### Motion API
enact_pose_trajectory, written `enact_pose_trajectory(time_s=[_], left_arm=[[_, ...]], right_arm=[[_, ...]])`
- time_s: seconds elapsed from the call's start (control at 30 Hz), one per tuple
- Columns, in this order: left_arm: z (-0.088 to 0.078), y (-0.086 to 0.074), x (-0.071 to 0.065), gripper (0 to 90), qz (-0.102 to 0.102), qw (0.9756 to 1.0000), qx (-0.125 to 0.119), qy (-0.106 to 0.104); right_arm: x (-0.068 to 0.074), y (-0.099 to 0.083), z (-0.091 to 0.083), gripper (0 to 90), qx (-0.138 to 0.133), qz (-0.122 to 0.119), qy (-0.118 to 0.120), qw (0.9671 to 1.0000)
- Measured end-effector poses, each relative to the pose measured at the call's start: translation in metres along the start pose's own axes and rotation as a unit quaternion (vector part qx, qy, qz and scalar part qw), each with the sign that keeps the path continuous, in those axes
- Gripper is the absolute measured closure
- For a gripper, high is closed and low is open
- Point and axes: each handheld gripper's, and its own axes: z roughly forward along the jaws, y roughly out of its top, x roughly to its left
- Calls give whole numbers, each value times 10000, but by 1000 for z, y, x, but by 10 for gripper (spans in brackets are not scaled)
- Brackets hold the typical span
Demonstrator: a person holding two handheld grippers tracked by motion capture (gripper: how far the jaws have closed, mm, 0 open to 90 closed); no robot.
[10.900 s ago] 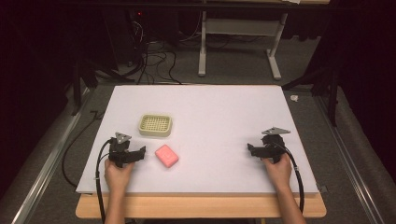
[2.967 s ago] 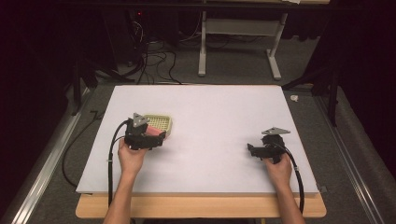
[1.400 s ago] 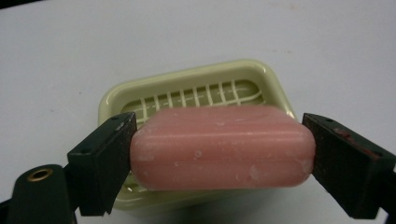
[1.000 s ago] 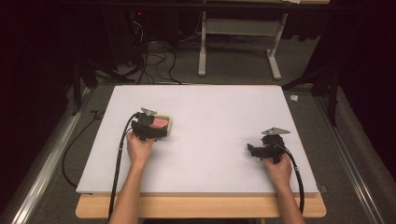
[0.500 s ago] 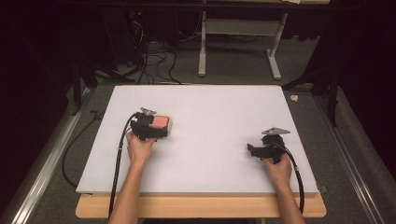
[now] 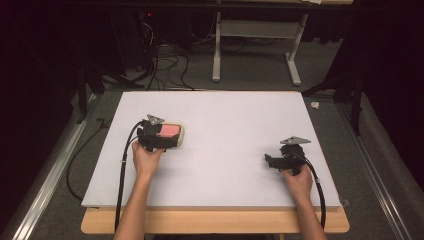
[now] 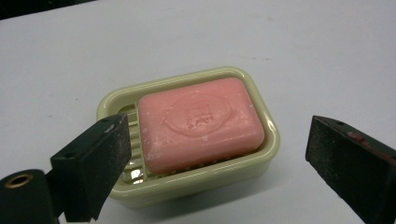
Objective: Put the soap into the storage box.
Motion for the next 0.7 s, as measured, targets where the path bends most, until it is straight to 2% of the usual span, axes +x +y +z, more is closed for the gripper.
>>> enact_pose_trajectory(time_s=[0.37, 0.5, 0.7], left_arm=[[-16, -8, -2, 95, -40, 9997, -196, -171], [-20, -8, -3, 94, 18, 9996, -170, -203], [-27, -8, -8, 97, 75, 9992, -260, -300]], right_arm=[[0, 0, 0, 152, -1, -3, -1, 10000], [0, 0, 0, 152, -1, 0, -2, 10000], [0, 0, 0, 151, -2, -1, -2, 10000]])
